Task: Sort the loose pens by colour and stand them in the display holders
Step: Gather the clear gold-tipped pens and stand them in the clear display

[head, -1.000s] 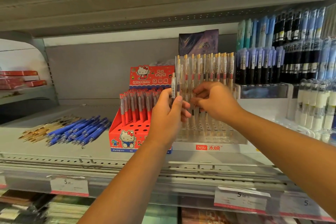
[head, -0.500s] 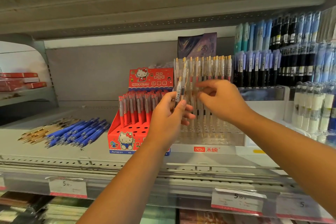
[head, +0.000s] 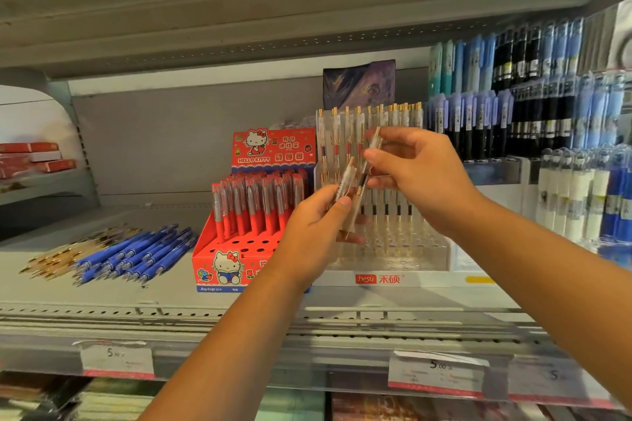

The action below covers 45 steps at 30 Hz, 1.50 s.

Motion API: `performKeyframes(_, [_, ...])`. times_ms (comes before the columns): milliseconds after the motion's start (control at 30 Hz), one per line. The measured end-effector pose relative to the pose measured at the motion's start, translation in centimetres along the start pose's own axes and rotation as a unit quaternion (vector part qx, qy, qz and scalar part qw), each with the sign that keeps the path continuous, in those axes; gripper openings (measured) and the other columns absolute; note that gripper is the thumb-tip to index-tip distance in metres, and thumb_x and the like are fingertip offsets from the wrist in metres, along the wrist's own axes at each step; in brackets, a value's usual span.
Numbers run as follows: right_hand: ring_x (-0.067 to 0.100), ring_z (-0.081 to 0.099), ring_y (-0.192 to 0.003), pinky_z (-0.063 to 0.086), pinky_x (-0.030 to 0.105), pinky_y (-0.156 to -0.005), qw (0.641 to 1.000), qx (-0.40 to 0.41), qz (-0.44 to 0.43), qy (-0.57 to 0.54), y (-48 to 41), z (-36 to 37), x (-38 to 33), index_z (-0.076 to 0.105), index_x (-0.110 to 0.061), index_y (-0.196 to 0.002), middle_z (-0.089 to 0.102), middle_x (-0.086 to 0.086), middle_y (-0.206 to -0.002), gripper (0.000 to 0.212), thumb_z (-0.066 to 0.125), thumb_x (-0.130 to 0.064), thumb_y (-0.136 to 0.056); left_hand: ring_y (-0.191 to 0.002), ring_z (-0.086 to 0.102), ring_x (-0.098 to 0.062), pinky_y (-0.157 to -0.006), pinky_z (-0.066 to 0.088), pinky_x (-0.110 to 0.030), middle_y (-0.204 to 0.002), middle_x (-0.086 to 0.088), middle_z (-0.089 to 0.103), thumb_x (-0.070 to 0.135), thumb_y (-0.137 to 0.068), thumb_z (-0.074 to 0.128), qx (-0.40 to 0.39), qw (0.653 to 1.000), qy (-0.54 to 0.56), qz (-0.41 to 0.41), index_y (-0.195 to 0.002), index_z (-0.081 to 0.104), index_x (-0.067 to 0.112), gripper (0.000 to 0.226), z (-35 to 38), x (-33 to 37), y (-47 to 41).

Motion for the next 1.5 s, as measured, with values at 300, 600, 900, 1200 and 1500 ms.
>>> performKeyframes(300, [0.008, 0.072, -0.074, 0.058, 0.022, -0.057, 0.997, 0.062, -0.021, 0.045, -1.8, -2.4, 0.6, 0.060, -0.019, -0.101, 0.070, 0.000, -0.088, 0.024, 0.073, -0.006, -0.086, -0.078, 0.048, 0.009, -0.076, 0.037, -0.002, -0.096, 0.005, 0.047, 0.019, -0.102, 0.049, 0.022, 0.988, -0.141, 0.058, -0.099, 0.058, 0.051, 0.033, -0.5, 0.7, 0.0])
performKeyframes(600, [0.020, 0.071, -0.083, 0.061, 0.029, -0.061, 0.998, 0.031, -0.009, 0.051, -2.7, -1.7, 2.8, 0.062, -0.026, -0.092, 0.067, 0.007, -0.091, 0.027, 0.071, -0.001, -0.086, -0.084, 0.058, 0.000, -0.083, 0.053, -0.022, -0.092, 0.010, 0.061, 0.015, -0.094, 0.063, 0.086, 0.990, -0.095, 0.053, -0.109, 0.058, 0.034, 0.024, -0.9, -0.2, -0.4])
performKeyframes(900, [0.012, 0.067, -0.079, 0.059, 0.023, -0.058, 0.985, -0.028, -0.012, 0.173, -2.3, -0.2, 4.3, 0.064, -0.023, -0.099, 0.067, -0.001, -0.089, 0.022, 0.075, -0.009, -0.084, -0.084, 0.062, -0.012, -0.081, 0.056, -0.028, -0.084, 0.012, 0.061, 0.015, -0.092, 0.067, 0.080, 0.992, -0.087, 0.053, -0.108, 0.061, 0.030, 0.023, -0.9, -0.4, -0.5])
performKeyframes(1200, [0.000, 0.063, -0.071, 0.050, 0.018, -0.058, 0.945, -0.056, -0.037, 0.321, -2.0, 0.0, 5.6, 0.065, -0.022, -0.111, 0.065, -0.016, -0.081, 0.030, 0.077, -0.021, -0.083, -0.079, 0.061, -0.008, -0.074, 0.055, -0.023, -0.080, 0.015, 0.060, 0.014, -0.092, 0.068, 0.078, 0.992, -0.079, 0.056, -0.108, 0.060, 0.033, 0.026, -0.9, -0.7, -0.6])
performKeyframes(1500, [0.006, 0.063, -0.072, 0.055, 0.030, -0.066, 0.925, -0.043, -0.053, 0.375, -1.4, -0.6, 4.6, 0.057, -0.028, -0.125, 0.064, -0.014, -0.081, 0.040, 0.069, -0.034, -0.088, -0.076, 0.057, -0.012, -0.074, 0.057, -0.029, -0.089, 0.002, 0.056, 0.013, -0.088, 0.072, 0.089, 0.991, -0.076, 0.059, -0.117, 0.053, 0.035, 0.041, -0.8, -0.4, -0.5])
Point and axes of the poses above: each hand's wrist, its own y-axis away from the middle knuckle, its own z-axis out of the palm, x = y × z, the point moved 2 cm from there along -y, towards the middle knuckle
